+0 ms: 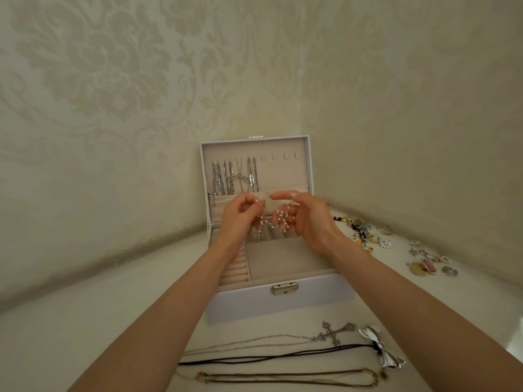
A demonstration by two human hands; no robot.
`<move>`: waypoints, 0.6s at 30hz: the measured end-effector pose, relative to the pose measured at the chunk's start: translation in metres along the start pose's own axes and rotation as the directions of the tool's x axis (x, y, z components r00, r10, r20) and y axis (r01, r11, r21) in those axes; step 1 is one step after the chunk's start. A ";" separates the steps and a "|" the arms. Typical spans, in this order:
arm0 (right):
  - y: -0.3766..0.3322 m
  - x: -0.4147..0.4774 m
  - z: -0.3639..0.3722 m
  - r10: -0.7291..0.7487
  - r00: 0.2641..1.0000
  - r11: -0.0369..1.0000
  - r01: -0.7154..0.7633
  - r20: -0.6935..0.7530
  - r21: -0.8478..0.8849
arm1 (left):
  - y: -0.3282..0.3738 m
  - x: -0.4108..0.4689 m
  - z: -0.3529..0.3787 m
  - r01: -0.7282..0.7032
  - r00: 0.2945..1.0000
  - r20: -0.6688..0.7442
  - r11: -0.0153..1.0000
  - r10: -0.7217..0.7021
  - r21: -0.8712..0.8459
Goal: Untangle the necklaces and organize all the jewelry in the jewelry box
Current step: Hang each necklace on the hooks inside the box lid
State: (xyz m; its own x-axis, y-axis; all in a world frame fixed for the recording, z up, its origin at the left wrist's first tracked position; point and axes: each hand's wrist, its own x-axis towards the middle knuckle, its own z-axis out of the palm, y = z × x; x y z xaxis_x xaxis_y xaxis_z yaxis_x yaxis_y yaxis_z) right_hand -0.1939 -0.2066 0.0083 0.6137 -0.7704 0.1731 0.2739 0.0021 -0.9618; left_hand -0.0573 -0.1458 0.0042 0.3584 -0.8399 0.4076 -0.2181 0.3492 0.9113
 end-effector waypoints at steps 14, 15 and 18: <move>0.007 0.001 0.002 -0.117 0.988 0.930 0.073 -0.101 -0.361 | 0.011 0.015 -0.008 0.210 0.976 -0.007 0.951 -0.218 -0.228; 0.007 0.001 0.001 -0.134 0.983 0.936 0.083 -0.127 -0.341 | 0.009 0.015 -0.008 0.220 0.973 -0.010 0.946 -0.229 -0.239; 0.004 0.001 0.000 -0.158 0.977 0.952 0.111 -0.146 -0.286 | 0.005 0.012 -0.006 0.251 0.966 -0.006 0.950 -0.257 -0.185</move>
State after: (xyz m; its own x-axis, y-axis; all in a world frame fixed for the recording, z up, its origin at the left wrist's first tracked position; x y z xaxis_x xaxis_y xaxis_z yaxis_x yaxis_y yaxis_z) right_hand -0.1920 -0.2072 0.0044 0.4476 -0.8458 0.2903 0.1170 -0.2664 -0.9567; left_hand -0.0482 -0.1519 0.0141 0.4076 -0.8990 0.1602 0.0509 0.1975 0.9790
